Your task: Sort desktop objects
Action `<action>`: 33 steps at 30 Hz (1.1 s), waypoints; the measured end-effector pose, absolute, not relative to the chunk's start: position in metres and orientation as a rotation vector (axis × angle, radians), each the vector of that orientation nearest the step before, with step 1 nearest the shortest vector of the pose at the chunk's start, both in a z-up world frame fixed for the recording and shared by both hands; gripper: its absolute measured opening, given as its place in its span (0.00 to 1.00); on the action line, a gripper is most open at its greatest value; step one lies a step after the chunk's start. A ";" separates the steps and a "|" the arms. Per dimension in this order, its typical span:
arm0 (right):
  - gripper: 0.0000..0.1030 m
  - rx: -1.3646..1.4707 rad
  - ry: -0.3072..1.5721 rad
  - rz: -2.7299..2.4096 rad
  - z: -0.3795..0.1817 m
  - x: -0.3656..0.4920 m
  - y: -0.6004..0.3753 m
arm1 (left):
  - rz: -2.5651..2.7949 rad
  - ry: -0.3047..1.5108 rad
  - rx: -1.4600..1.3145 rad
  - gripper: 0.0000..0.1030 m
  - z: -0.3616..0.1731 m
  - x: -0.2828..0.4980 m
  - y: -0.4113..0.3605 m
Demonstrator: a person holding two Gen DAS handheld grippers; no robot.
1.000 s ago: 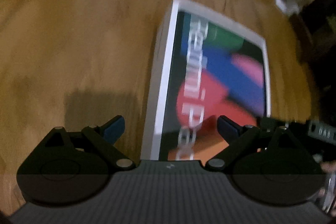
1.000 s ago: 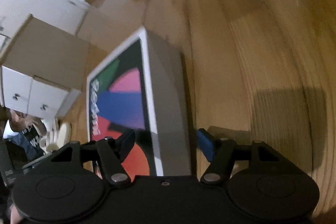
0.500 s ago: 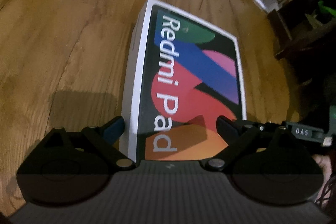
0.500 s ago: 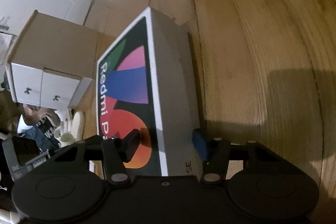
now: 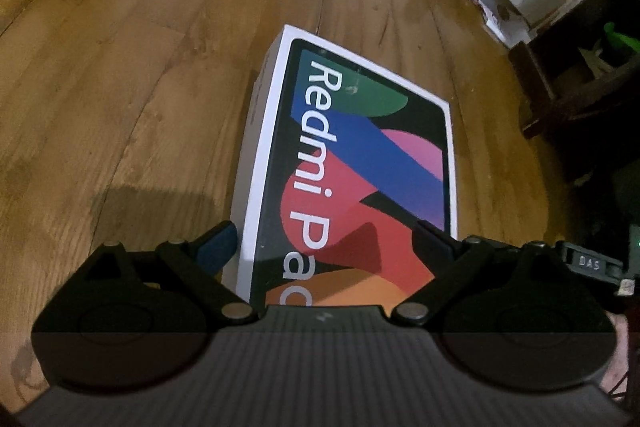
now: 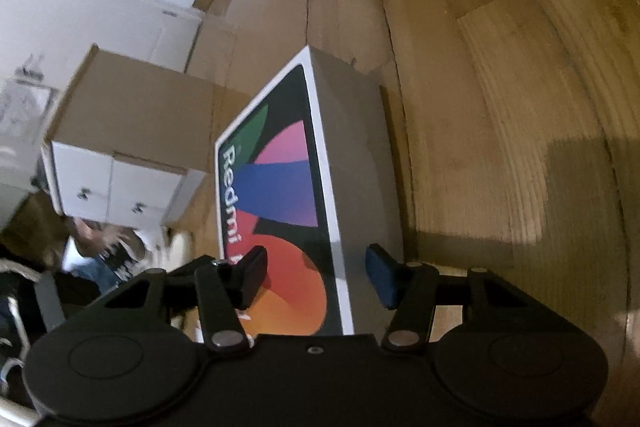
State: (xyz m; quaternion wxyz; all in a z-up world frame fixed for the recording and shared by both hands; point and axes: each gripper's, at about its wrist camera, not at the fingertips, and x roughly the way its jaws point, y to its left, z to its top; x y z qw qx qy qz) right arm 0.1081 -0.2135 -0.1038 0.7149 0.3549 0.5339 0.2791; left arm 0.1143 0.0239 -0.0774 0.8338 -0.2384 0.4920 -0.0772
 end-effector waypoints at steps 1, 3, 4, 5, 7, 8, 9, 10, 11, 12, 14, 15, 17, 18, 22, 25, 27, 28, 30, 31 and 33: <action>0.59 0.787 1.192 0.610 -0.105 0.108 -0.212 | -0.165 1.052 -0.509 0.92 -0.080 0.115 0.025; 0.61 0.769 1.218 0.594 -0.109 0.109 -0.208 | -0.169 1.081 -0.508 0.92 -0.086 0.116 0.025; 0.61 0.748 1.230 0.587 -0.109 0.109 -0.205 | -0.169 1.100 -0.505 0.93 -0.089 0.117 0.025; 0.61 0.718 1.244 0.581 -0.109 0.107 -0.201 | -0.169 1.123 -0.500 0.93 -0.093 0.117 0.024; 0.65 0.661 1.273 0.577 -0.109 0.105 -0.194 | -0.163 1.178 -0.485 0.93 -0.101 0.118 0.020; 0.68 0.636 1.294 0.578 -0.110 0.104 -0.190 | -0.158 1.201 -0.478 0.93 -0.106 0.117 0.019; 0.74 0.612 1.327 0.575 -0.113 0.104 -0.185 | -0.152 1.220 -0.468 0.93 -0.111 0.117 0.017; 0.75 0.597 1.359 0.578 -0.117 0.103 -0.182 | -0.153 1.229 -0.462 0.95 -0.113 0.117 0.015; 0.77 0.605 1.385 0.599 -0.121 0.103 -0.180 | -0.157 1.233 -0.458 0.95 -0.114 0.117 0.014; 0.79 0.608 1.403 0.615 -0.122 0.103 -0.178 | -0.161 1.238 -0.454 0.94 -0.115 0.117 0.013; 0.78 0.599 1.425 0.625 -0.123 0.102 -0.177 | -0.166 1.242 -0.465 0.93 -0.113 0.116 0.014; 0.75 0.599 1.428 0.624 -0.123 0.102 -0.178 | -0.167 1.240 -0.480 0.93 -0.112 0.115 0.016; 0.70 0.619 1.422 0.621 -0.120 0.101 -0.183 | -0.169 1.232 -0.511 0.92 -0.109 0.113 0.021; 0.68 0.631 1.418 0.621 -0.119 0.101 -0.186 | -0.172 1.223 -0.521 0.92 -0.106 0.112 0.022; 0.64 0.678 1.361 0.632 -0.109 0.095 -0.197 | -0.178 1.189 -0.548 0.92 -0.098 0.110 0.025; 0.64 0.710 1.340 0.632 -0.107 0.092 -0.200 | -0.172 1.173 -0.547 0.92 -0.095 0.111 0.024; 0.64 0.717 1.336 0.632 -0.106 0.092 -0.201 | -0.163 1.162 -0.546 0.92 -0.095 0.112 0.022; 0.63 0.717 1.334 0.631 -0.106 0.092 -0.200 | -0.160 1.158 -0.543 0.92 -0.095 0.112 0.021; 0.63 0.708 1.331 0.633 -0.104 0.091 -0.199 | -0.171 1.153 -0.506 0.92 -0.096 0.112 0.017; 0.63 0.697 1.330 0.634 -0.103 0.091 -0.197 | -0.176 1.151 -0.482 0.92 -0.096 0.111 0.014; 0.63 0.675 1.330 0.636 -0.101 0.091 -0.195 | -0.179 1.153 -0.443 0.92 -0.095 0.111 0.011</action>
